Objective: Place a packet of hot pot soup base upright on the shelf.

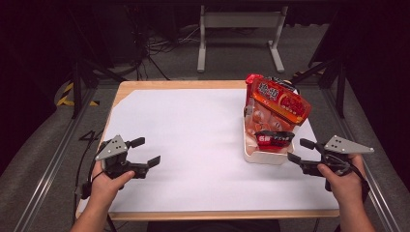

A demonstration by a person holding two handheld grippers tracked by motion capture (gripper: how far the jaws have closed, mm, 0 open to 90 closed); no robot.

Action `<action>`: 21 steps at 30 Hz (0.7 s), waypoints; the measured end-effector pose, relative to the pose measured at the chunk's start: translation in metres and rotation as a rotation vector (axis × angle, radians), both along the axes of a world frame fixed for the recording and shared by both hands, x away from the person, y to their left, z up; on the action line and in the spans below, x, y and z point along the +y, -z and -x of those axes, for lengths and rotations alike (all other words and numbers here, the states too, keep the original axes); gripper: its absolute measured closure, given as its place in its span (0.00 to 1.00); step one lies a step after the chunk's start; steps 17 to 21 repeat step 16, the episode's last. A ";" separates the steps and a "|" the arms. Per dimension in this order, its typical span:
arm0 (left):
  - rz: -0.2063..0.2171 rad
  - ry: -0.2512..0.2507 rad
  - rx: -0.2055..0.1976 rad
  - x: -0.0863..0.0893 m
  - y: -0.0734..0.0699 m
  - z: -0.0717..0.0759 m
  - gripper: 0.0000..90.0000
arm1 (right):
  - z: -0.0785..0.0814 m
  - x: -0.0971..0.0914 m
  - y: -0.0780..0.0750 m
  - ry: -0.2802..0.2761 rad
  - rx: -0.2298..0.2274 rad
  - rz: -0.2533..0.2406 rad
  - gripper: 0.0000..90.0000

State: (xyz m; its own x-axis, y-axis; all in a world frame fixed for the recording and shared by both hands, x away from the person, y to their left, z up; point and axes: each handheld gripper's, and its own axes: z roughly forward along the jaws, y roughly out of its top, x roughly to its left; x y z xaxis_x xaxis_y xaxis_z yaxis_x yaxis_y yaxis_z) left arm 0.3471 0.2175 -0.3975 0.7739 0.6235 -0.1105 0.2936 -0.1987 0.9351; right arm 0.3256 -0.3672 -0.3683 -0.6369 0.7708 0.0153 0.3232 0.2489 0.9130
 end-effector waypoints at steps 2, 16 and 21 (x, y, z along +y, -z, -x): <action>0.006 -0.004 -0.010 0.002 0.003 0.001 0.12 | 0.000 0.000 0.001 -0.003 -0.002 0.003 0.30; -0.001 -0.023 0.014 0.005 0.015 0.001 0.13 | -0.002 0.001 0.005 -0.002 -0.010 0.011 0.30; -0.001 -0.023 0.014 0.005 0.015 0.001 0.13 | -0.002 0.001 0.005 -0.002 -0.010 0.011 0.30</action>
